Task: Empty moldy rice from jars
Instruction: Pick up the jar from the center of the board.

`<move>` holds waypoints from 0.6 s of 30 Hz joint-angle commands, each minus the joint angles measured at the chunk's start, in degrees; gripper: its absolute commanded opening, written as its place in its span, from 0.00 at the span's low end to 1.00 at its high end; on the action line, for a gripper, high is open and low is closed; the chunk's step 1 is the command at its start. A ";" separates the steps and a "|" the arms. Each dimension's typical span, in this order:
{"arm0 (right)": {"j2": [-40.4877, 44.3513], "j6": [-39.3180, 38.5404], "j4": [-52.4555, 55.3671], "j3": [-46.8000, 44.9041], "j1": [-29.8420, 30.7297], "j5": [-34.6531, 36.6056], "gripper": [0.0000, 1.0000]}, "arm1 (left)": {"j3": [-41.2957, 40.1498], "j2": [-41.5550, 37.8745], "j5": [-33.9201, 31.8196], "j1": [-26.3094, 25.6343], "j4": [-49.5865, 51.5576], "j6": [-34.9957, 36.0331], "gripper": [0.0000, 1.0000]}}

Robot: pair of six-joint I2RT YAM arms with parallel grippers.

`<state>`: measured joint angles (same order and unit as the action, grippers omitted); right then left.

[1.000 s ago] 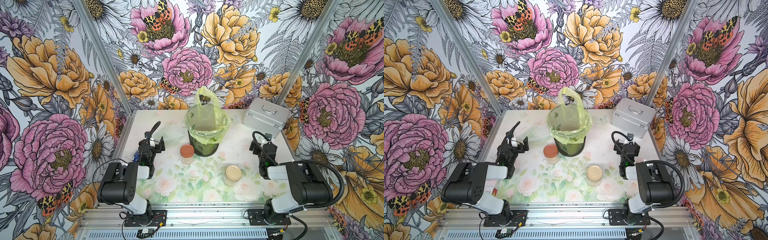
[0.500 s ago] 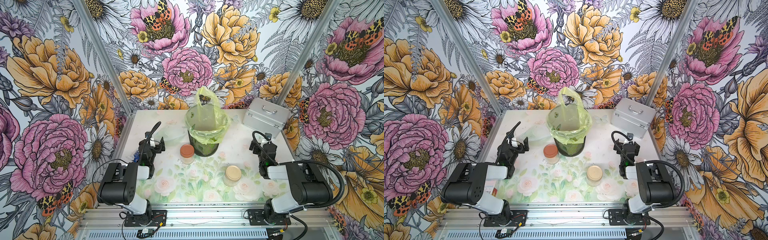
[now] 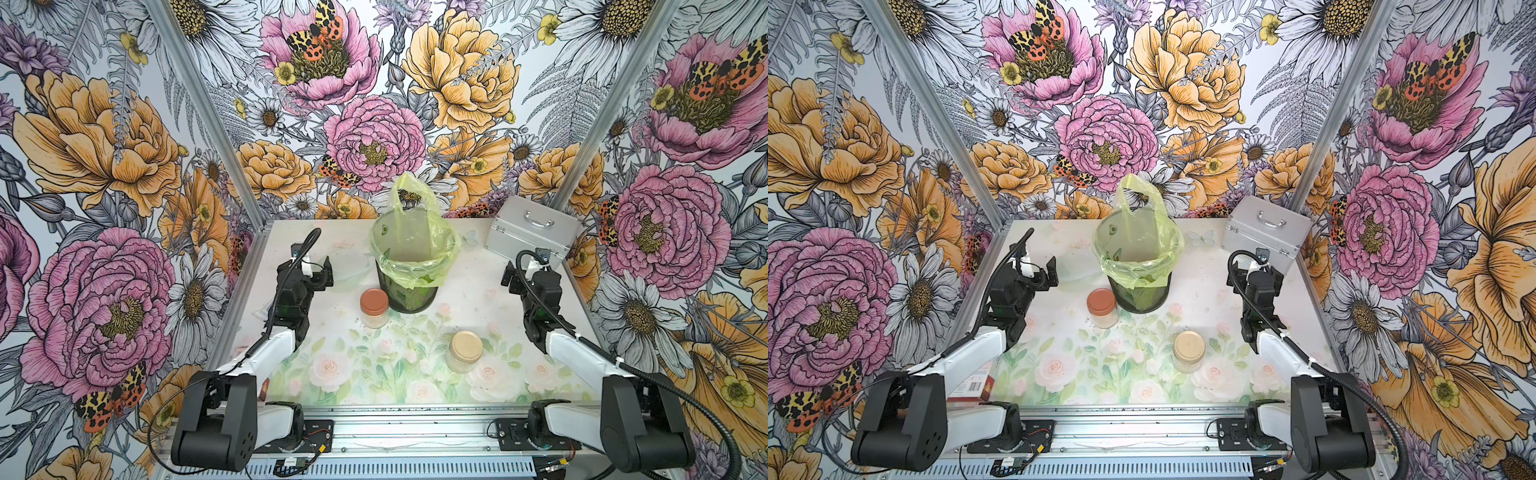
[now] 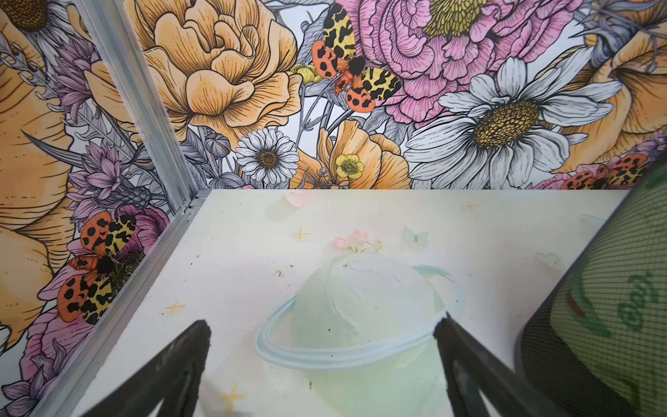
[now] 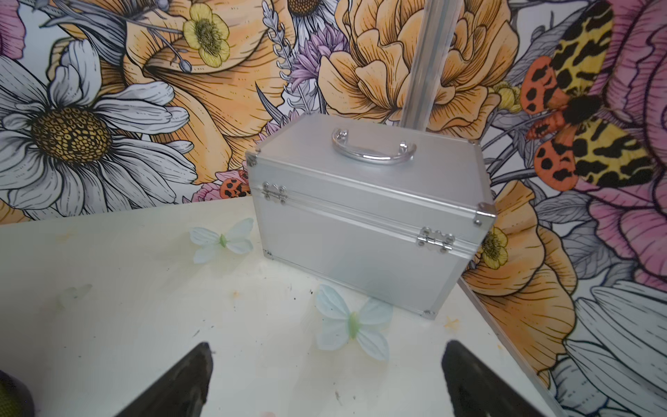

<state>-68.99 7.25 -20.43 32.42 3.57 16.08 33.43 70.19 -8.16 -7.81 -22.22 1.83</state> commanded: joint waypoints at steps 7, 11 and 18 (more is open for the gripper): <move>2.51 6.77 38.43 15.15 10.03 9.04 1.00 | 9.08 -6.75 -7.46 -11.60 29.26 -6.21 0.99; 3.70 10.46 50.04 20.40 12.86 8.28 1.00 | 12.14 -9.85 -5.37 -15.76 37.72 -9.28 0.99; 3.78 16.80 66.95 28.58 18.04 8.41 1.00 | 14.19 -14.85 -0.86 -22.52 47.02 -10.93 0.99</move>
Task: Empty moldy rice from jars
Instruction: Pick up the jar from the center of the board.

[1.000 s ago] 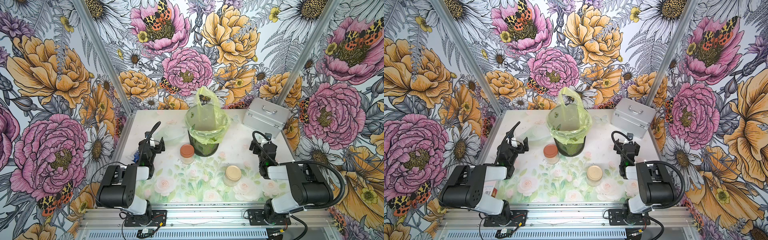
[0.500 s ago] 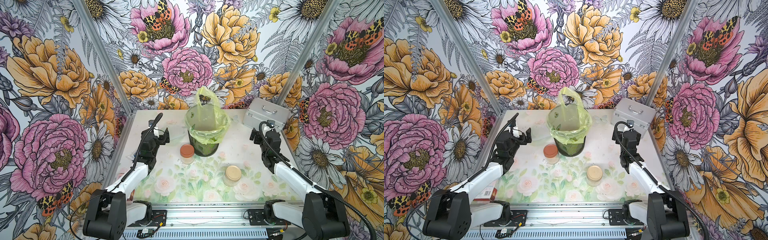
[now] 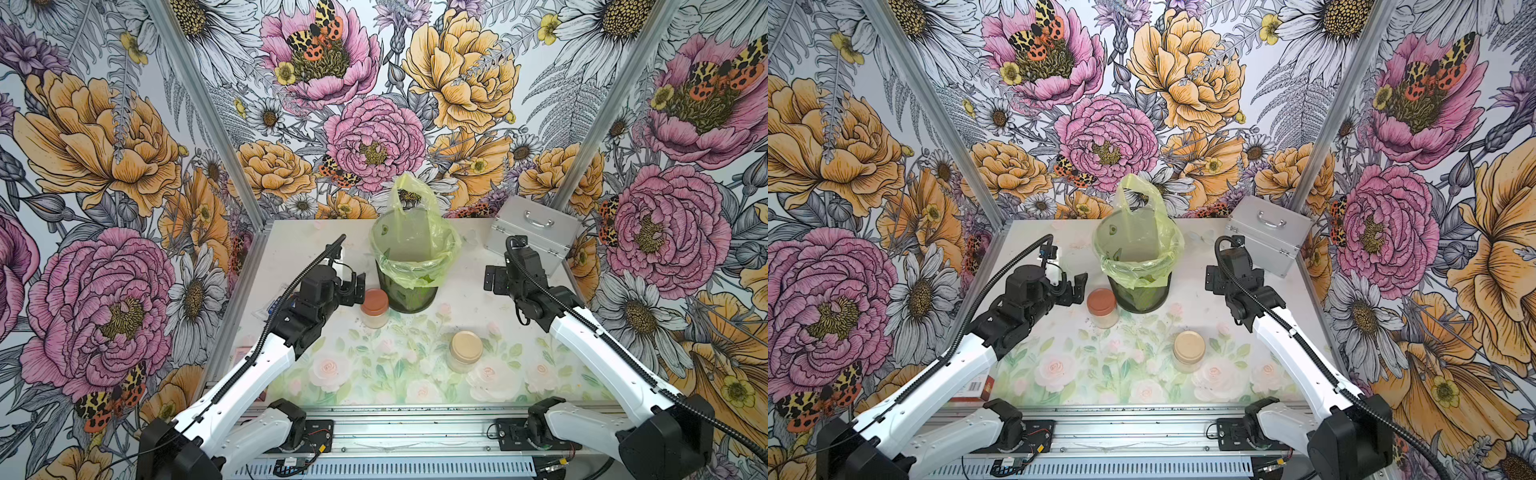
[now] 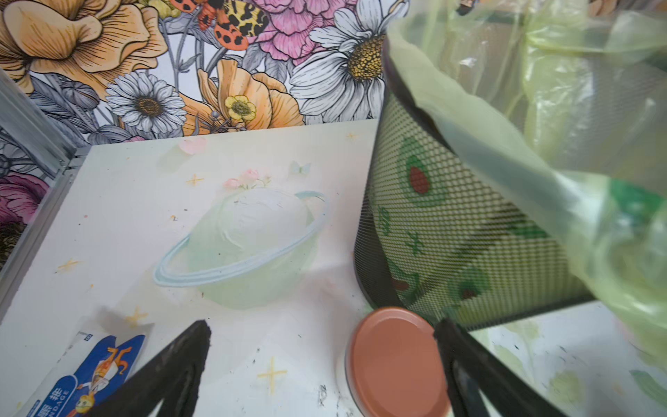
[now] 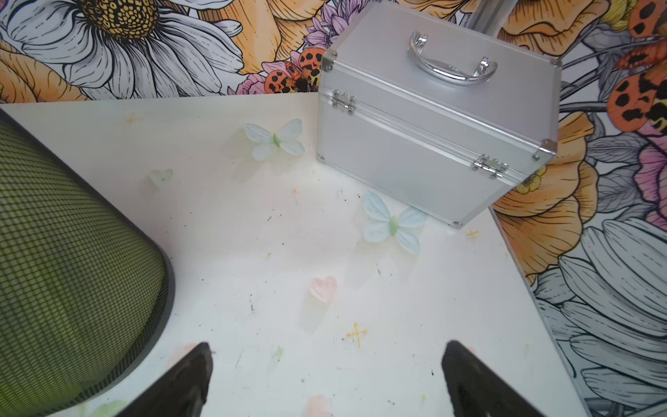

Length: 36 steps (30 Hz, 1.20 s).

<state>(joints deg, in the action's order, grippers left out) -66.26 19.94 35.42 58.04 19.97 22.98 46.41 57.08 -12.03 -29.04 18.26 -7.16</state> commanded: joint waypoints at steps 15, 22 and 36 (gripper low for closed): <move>-5.82 16.72 40.71 17.69 11.94 -3.10 1.00 | 10.30 2.38 15.09 -8.89 22.61 -8.67 0.99; -6.25 21.70 43.89 16.59 17.46 -7.11 1.00 | 10.02 3.73 18.24 -14.17 23.46 -10.98 0.99; -13.09 25.69 41.69 15.80 24.78 -15.85 1.00 | 6.29 2.33 23.76 -17.55 23.30 -11.86 0.99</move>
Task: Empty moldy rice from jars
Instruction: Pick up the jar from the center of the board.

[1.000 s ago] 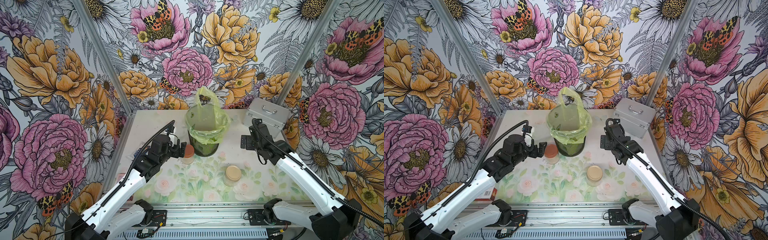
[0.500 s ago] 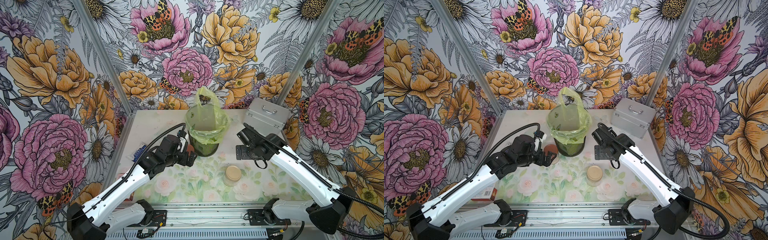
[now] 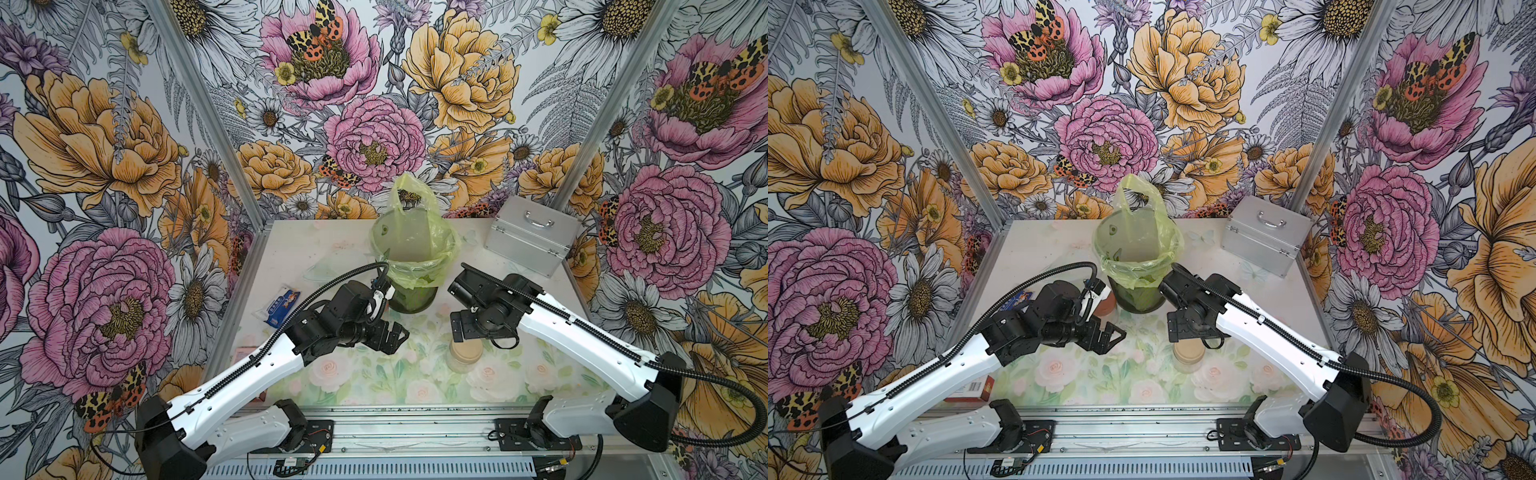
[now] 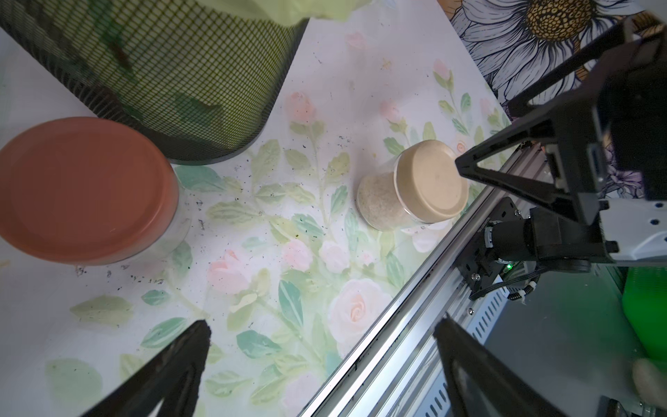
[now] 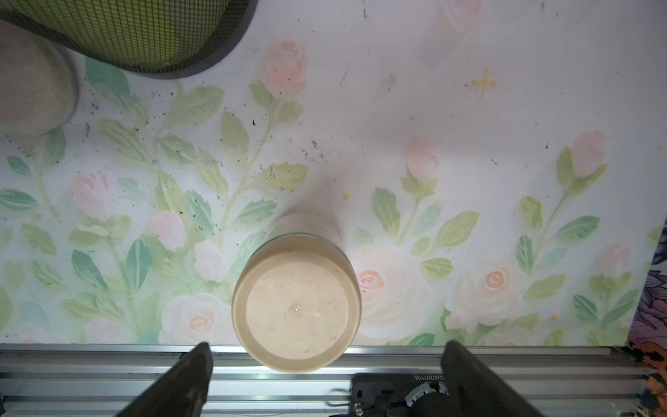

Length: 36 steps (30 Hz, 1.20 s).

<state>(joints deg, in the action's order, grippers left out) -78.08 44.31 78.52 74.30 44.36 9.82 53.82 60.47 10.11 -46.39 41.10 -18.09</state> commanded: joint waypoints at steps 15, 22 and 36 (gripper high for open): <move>-5.30 0.97 -6.48 -6.00 0.37 -6.65 1.00 | -3.64 -2.47 7.26 1.64 -0.54 -1.98 0.99; -7.02 0.57 -9.60 -8.16 -0.05 -7.37 1.00 | -3.64 -2.30 7.35 1.67 -1.02 -1.52 0.99; -9.72 -0.55 -14.31 -11.49 -1.76 -7.45 1.00 | -3.80 -2.00 7.48 1.70 -2.07 -1.60 0.99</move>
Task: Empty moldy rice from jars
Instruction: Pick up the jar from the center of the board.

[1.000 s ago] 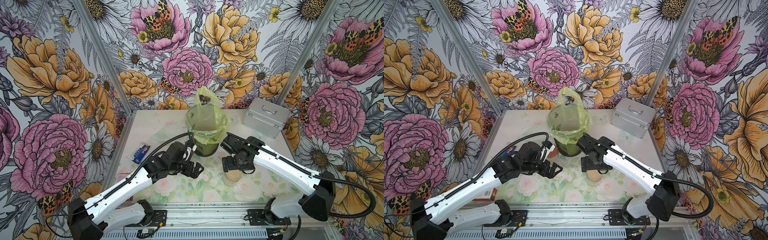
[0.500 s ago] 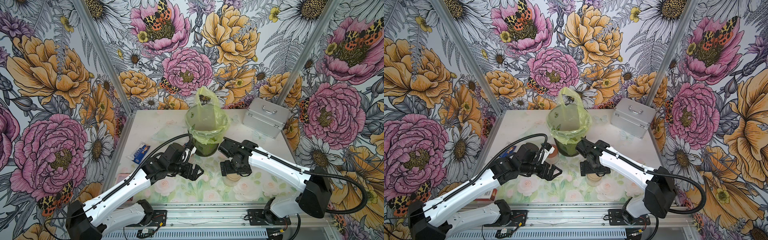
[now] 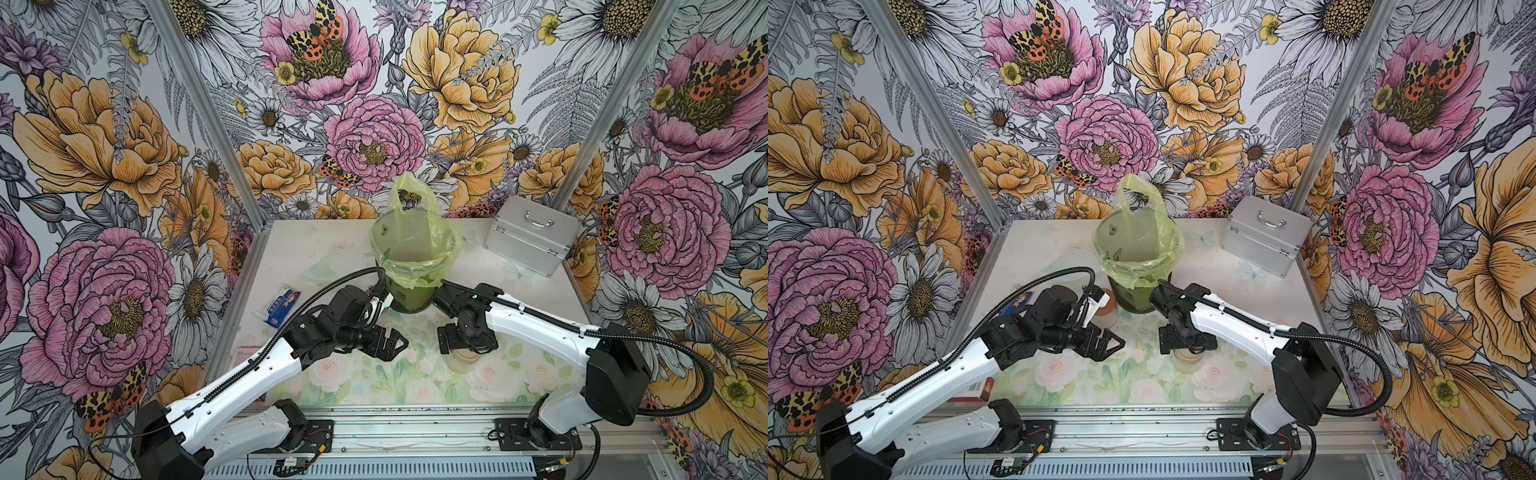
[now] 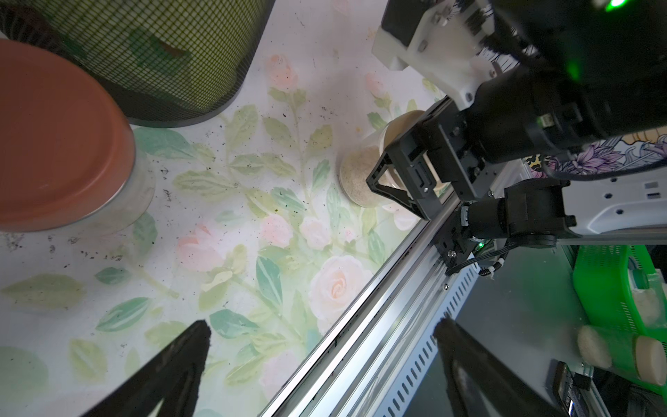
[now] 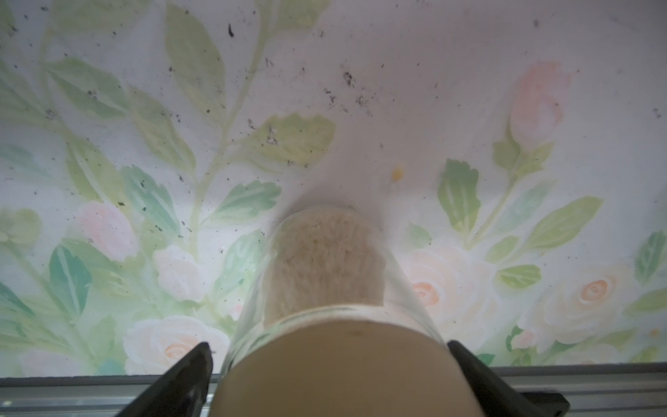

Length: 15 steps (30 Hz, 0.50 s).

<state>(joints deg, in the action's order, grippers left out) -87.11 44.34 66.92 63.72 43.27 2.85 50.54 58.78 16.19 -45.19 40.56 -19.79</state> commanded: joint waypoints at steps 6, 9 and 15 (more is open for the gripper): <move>-1.14 -1.26 -3.45 -1.85 -1.51 -0.70 0.92 | -0.80 0.18 1.54 0.63 -2.57 0.00 0.99; -1.48 -1.50 -3.68 -2.51 -1.69 -1.00 0.91 | -0.53 0.85 1.61 0.63 -3.09 -0.02 0.99; -1.60 -1.81 -3.98 -3.56 -1.69 -1.75 0.93 | -0.10 2.01 1.87 0.63 -3.98 -0.15 0.99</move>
<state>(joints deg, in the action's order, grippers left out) -88.14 43.16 63.64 60.73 41.91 1.45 50.54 60.47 16.45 -45.12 38.54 -19.79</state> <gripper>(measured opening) 0.934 0.988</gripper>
